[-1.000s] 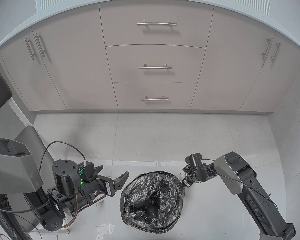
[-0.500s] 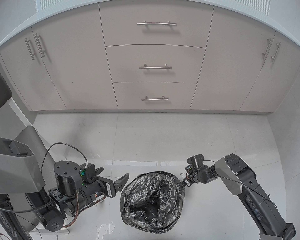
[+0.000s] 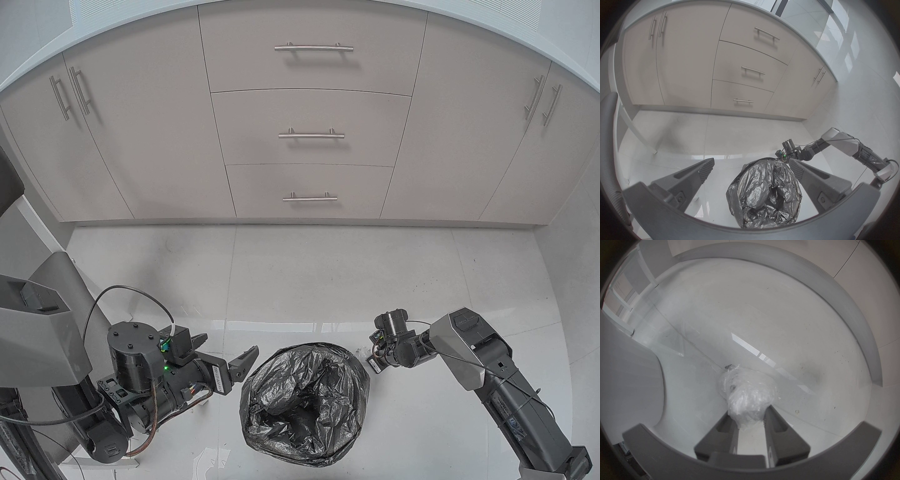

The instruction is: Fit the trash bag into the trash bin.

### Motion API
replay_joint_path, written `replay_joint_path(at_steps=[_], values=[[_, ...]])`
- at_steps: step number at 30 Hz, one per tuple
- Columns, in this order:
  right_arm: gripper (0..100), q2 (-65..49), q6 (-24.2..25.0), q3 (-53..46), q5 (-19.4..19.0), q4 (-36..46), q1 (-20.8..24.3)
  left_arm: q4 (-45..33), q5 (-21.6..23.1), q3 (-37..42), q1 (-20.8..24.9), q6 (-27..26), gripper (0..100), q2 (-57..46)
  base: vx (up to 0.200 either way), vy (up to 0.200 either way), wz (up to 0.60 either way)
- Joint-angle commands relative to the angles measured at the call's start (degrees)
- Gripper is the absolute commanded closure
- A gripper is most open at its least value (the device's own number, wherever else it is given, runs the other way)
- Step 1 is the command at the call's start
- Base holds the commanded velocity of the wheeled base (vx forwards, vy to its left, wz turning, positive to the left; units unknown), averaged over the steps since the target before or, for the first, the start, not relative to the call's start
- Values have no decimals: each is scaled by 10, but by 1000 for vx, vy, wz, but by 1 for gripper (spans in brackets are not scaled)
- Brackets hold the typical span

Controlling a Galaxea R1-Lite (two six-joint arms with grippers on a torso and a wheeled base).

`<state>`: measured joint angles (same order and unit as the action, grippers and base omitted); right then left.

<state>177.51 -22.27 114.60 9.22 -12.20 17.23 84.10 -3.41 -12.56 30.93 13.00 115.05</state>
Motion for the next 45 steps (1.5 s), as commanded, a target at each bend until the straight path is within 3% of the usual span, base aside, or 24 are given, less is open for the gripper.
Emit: replay_joint_path(at_steps=[1,12,31,35,41,45], values=[[100,1,1,0,0,0,1,11,0,4,0,0,0,3,0,0,0],[100,-27,0,0,30,10,2,16,0,5,0,2,0,1,0,0,0],[100,-297,-2,0,76,191,-2,16,0,16,20,2,0,-27,0,0,0],[100,-369,-2,0,92,265,7,16,2,19,26,1,0,-27,0,0,0],[100,-487,21,0,94,420,68,16,26,37,44,2,0,-54,0,0,0],[100,-544,121,0,94,561,134,15,31,45,56,0,0,-78,0,0,0]])
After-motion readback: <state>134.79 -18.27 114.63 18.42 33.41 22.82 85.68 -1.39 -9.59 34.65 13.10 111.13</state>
